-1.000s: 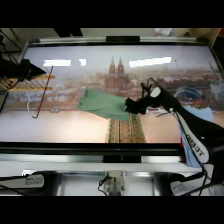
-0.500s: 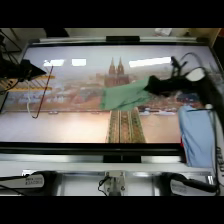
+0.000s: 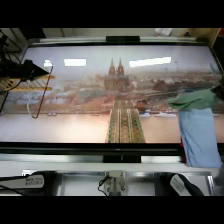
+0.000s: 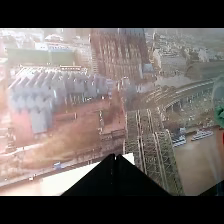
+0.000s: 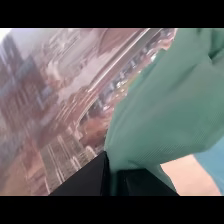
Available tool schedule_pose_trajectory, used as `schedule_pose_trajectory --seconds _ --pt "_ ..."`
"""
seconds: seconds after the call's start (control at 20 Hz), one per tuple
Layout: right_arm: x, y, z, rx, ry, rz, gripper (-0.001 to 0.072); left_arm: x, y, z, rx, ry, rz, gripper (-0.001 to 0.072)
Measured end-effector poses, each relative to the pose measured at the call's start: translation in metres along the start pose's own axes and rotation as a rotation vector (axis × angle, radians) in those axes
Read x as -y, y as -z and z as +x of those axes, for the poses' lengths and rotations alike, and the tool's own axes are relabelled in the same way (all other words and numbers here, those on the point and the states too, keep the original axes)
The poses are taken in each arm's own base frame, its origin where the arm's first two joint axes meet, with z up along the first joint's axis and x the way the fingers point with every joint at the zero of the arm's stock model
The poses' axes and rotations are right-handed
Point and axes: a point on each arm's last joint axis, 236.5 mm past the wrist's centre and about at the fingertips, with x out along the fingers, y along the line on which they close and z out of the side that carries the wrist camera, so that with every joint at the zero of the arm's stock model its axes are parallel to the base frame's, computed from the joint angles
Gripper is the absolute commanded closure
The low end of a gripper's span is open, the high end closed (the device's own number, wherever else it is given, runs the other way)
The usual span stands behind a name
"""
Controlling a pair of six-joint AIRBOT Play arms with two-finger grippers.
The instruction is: Fold the shirts.
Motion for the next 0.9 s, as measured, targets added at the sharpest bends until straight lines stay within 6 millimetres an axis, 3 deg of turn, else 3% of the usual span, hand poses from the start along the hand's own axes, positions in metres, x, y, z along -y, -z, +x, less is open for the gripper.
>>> schedule_pose_trajectory --seconds 0.2,0.45,0.55,0.65,0.85,0.9 --pt "0.044 0.004 -0.035 -0.005 0.097 0.084 0.0641 0.008 0.003 0.006 -0.015 0.012 0.023 0.0673" --pt "0.111 0.047 -0.068 -0.164 0.356 0.134 0.0641 0.012 0.005 0.008 -0.022 0.018 0.039 0.0673" --pt "0.139 0.053 -0.080 -0.174 0.475 0.140 0.0641 0.012 0.005 0.009 -0.023 0.018 0.041 0.0673" --pt "0.163 0.070 -0.086 -0.218 0.571 0.156 0.0641 0.013 0.005 0.009 -0.023 0.019 0.042 0.0673" --pt "0.198 0.133 -0.082 -0.401 0.671 0.247 0.0626 0.013 0.005 0.009 -0.024 0.019 0.045 0.0673" --pt "0.203 0.144 -0.076 -0.426 0.677 0.263 0.0487 0.013 0.005 0.009 -0.025 0.020 0.044 0.0673"
